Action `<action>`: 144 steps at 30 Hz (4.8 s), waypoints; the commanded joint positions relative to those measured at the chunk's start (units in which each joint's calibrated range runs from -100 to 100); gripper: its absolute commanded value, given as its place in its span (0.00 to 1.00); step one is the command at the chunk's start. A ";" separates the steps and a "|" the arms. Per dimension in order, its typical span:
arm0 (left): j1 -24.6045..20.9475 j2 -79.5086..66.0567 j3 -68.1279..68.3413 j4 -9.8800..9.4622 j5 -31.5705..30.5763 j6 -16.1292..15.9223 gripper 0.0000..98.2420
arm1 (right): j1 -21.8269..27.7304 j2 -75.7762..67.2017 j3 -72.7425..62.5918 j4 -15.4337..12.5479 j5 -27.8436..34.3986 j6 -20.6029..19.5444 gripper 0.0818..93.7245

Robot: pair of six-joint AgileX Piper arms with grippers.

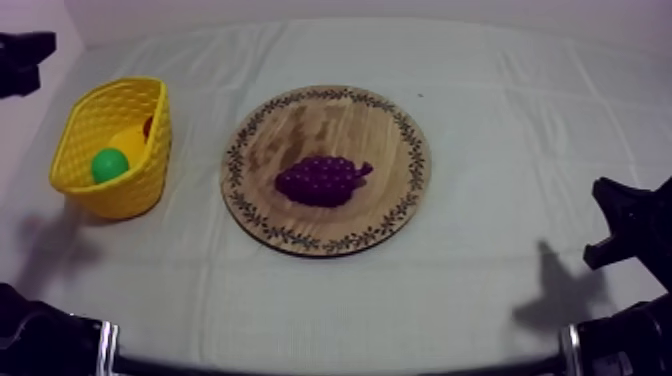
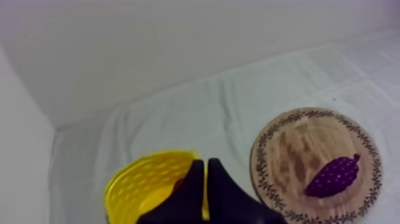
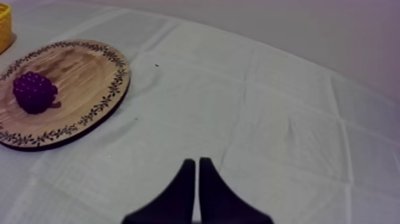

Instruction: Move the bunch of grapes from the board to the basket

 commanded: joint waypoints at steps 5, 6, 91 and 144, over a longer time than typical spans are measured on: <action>5.16 10.31 -11.26 0.22 1.32 -1.54 0.00 | 0.02 -0.01 -0.03 0.01 0.00 -0.01 0.00; 5.75 11.52 -12.17 0.28 1.37 -1.77 0.00 | 0.02 -0.01 -0.03 0.01 0.00 -0.01 0.00; 18.09 58.54 -28.03 3.19 11.62 -12.31 0.95 | 0.02 -0.01 -0.03 0.01 0.00 -0.01 0.00; 21.17 87.45 -33.62 2.59 -5.33 -13.95 0.88 | 0.02 -0.01 -0.03 0.01 0.00 -0.01 0.00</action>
